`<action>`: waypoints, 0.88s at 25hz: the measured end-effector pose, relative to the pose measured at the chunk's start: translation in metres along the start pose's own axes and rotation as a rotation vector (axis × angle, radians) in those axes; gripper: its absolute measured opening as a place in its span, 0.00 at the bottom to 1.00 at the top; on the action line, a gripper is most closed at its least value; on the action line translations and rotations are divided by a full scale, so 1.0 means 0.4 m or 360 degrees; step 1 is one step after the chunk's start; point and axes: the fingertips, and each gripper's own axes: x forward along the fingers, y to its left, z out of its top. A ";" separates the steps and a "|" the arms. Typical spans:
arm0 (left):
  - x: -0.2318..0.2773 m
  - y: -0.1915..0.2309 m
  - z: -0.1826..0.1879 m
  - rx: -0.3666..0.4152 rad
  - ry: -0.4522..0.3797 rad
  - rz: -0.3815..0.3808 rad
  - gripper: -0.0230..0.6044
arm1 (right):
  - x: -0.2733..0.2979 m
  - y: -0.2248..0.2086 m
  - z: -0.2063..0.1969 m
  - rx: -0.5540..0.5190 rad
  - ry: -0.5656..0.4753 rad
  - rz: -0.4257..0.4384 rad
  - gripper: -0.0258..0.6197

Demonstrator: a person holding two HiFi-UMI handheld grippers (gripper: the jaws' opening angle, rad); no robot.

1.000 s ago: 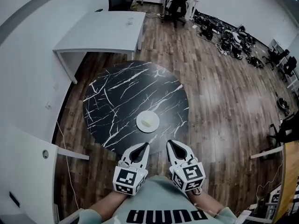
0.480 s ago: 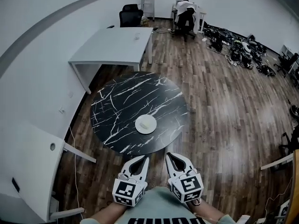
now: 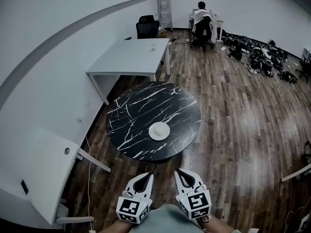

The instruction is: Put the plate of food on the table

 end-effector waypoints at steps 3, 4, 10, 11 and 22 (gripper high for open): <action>-0.034 0.006 -0.006 -0.0006 -0.0012 0.0000 0.05 | -0.020 0.032 -0.004 -0.0029 0.0007 -0.0020 0.05; -0.047 0.013 -0.008 -0.0010 -0.0015 0.0004 0.05 | -0.024 0.045 -0.005 -0.0031 0.0011 -0.0027 0.05; -0.153 0.081 -0.030 -0.0025 -0.0038 0.0033 0.05 | -0.018 0.149 -0.025 -0.0010 0.0044 -0.0067 0.05; -0.170 0.093 -0.040 -0.0031 -0.0036 0.0031 0.05 | -0.012 0.171 -0.032 -0.0006 0.0056 -0.0070 0.05; -0.289 0.169 -0.147 -0.0071 0.0014 -0.0007 0.05 | -0.005 0.321 -0.106 0.0018 0.0120 -0.0164 0.05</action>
